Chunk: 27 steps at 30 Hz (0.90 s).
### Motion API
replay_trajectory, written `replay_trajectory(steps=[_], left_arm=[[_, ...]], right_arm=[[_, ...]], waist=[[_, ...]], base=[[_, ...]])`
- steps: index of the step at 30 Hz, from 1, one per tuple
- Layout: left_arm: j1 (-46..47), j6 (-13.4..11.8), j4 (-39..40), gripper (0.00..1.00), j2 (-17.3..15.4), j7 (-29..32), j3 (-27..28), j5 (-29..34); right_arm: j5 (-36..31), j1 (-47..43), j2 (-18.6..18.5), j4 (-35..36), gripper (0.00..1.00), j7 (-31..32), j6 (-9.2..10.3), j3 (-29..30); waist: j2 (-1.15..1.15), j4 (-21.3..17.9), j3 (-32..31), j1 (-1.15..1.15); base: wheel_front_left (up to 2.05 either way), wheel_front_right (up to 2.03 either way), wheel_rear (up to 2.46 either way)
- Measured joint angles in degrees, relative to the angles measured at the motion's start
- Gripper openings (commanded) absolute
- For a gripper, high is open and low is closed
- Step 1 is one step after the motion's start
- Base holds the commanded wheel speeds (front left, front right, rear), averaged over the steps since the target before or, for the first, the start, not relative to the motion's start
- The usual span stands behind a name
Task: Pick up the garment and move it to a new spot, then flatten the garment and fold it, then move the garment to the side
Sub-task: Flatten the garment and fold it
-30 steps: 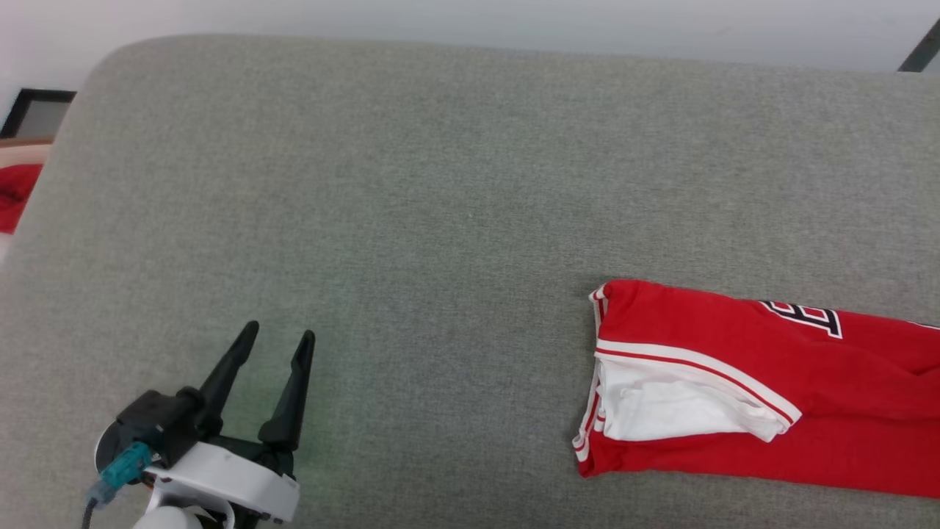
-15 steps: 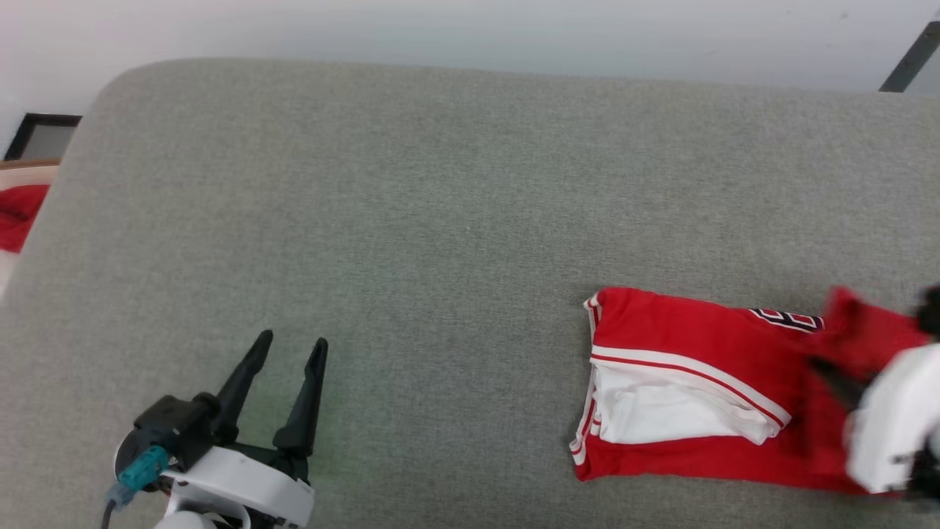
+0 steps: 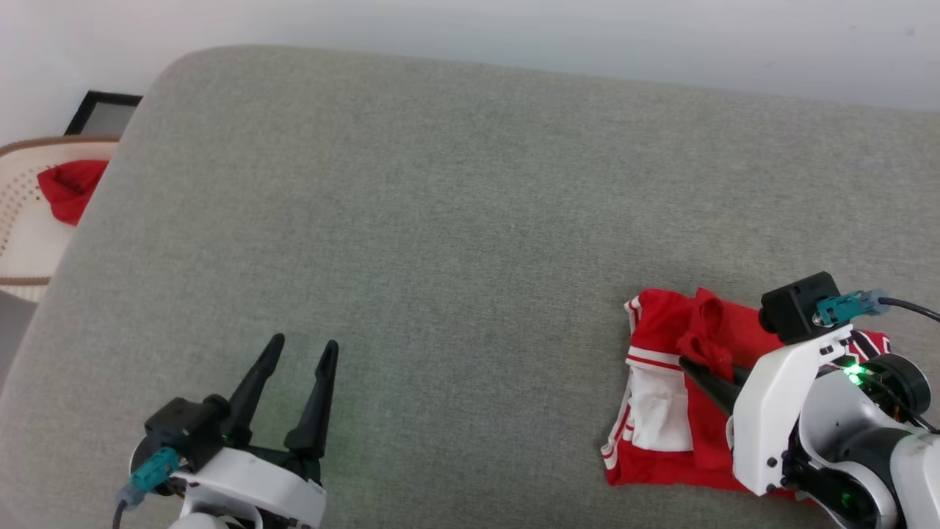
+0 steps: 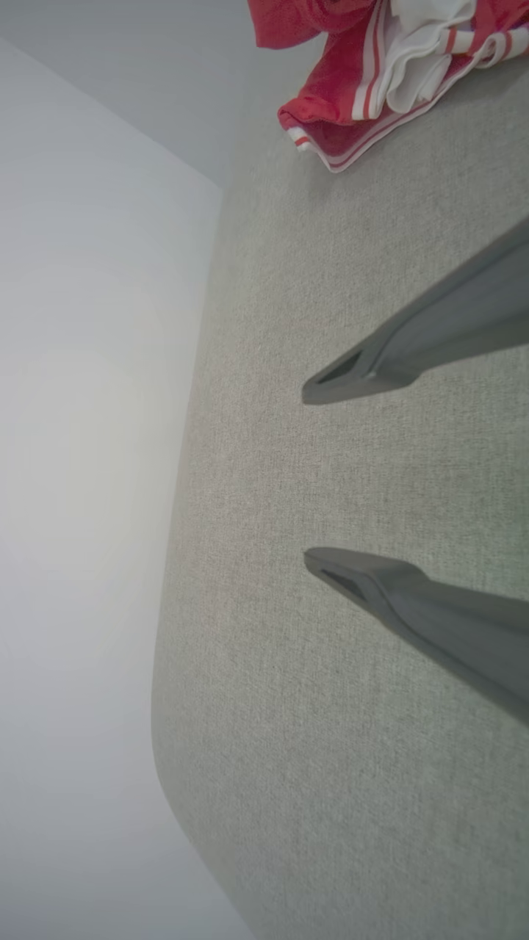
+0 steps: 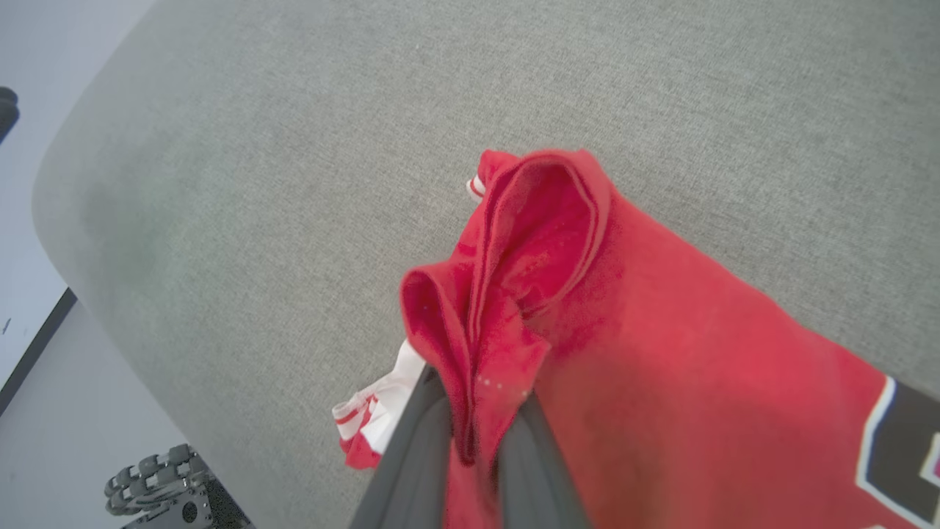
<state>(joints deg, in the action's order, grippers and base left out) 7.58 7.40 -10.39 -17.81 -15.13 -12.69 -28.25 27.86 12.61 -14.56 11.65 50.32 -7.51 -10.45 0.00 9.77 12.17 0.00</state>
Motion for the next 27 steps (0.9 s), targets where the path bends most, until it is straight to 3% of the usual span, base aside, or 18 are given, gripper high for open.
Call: replay_trajectory(steps=[13, 19, 21, 22, 23, 27], left_arm=[[1.87, 0.00, -0.99, 1.00, 1.12, -0.01, -1.03, -0.70], [1.99, 0.00, -1.09, 1.00, 1.07, -0.01, -0.73, -0.94], [1.84, 0.00, -1.19, 1.00, 1.03, -0.01, -0.43, -0.94], [1.77, 0.00, -1.26, 1.00, 1.04, 0.00, -0.36, -0.94], [1.71, 0.00, -1.26, 1.00, 1.07, 0.00, -0.36, -0.93], [1.14, 0.00, -1.34, 1.00, 0.94, -0.01, -0.07, -0.92]], right_arm=[[-0.62, 2.44, 1.03, -17.37, 0.00, -11.92, 0.00, -3.46], [0.38, 4.51, 1.03, -21.86, 0.01, -15.83, 0.00, -5.54], [0.99, 4.82, 1.12, -22.49, 0.45, -16.88, 0.00, -6.44], [1.69, 5.06, 1.18, -22.83, 0.82, -17.40, 0.00, -6.71], [2.54, 5.32, 1.24, -23.06, 1.00, -17.80, 0.00, -6.94], [4.69, 5.63, 1.31, -22.76, 1.00, -19.81, 0.00, -7.97]], waist=[[0.00, 2.04, 1.64, 0.00], [0.00, 1.86, 1.46, 0.00], [0.00, 1.48, 1.27, 0.00], [0.00, 1.27, 1.11, 0.00], [0.00, 1.04, 0.92, 0.00], [0.00, -0.07, -0.08, 0.00]], base=[[0.00, 0.00, 0.00], [0.00, 0.00, 0.00], [0.00, 0.00, 0.00], [0.00, 0.00, 0.00], [0.00, 0.00, 0.00], [0.00, 0.00, 0.00]])
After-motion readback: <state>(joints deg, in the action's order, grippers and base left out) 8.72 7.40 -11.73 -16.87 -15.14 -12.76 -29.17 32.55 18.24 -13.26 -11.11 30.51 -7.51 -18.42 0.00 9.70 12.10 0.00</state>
